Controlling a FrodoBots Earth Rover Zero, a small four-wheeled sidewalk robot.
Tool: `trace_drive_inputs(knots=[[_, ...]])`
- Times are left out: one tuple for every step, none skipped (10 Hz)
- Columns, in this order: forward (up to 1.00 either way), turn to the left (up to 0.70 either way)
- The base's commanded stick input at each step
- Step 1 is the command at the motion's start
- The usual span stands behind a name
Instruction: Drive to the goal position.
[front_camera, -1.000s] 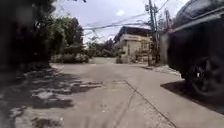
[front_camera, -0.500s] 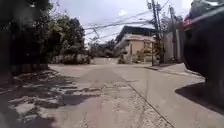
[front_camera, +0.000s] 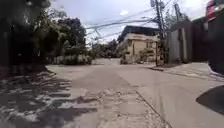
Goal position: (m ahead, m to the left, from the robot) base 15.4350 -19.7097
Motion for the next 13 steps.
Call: trace_drive_inputs(knots=[[1.0, -0.32], [1.0, -0.39], [1.0, -0.4], [1.0, -0.19], [1.0, -0.07], [1.0, 0.0], [1.0, 0.0], [1.0, 0.0], [1.0, 0.0], [1.0, 0.0], [1.0, 0.0], [1.0, 0.0], [1.0, 0.0]])
